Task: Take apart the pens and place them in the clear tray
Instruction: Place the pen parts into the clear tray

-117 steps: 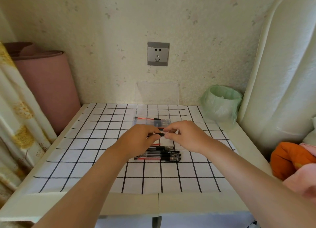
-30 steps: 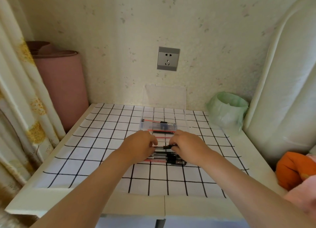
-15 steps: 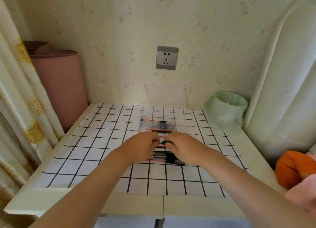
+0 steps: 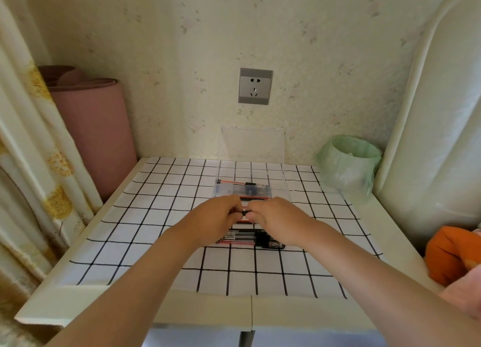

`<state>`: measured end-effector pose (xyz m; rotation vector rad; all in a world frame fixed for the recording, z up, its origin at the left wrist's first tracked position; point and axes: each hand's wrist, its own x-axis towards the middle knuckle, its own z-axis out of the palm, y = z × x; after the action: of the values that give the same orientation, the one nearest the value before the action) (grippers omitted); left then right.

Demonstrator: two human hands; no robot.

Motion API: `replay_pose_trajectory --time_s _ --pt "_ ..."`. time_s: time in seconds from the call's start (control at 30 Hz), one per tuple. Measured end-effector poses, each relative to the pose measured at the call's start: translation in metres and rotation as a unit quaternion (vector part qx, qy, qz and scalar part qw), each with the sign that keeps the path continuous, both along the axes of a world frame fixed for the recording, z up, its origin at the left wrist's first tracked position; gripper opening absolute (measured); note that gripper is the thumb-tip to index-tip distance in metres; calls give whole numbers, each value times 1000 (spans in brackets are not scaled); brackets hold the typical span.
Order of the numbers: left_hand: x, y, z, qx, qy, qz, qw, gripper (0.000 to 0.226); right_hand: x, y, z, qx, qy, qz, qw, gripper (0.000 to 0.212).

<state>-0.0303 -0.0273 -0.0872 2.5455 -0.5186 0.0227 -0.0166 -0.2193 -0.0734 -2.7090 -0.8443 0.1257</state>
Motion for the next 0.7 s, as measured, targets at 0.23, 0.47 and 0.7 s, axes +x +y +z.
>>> replay_pose_trajectory --time_s 0.23,0.47,0.7 --pt "2 2 2 48 -21 48 998 7 7 -19 2 12 41 -42 998 26" --pt "3 2 6 70 -23 49 996 14 15 -49 -4 -58 45 -65 995 31" --pt "3 -10 5 72 11 29 997 15 10 -53 -9 -89 34 -84 992 30"
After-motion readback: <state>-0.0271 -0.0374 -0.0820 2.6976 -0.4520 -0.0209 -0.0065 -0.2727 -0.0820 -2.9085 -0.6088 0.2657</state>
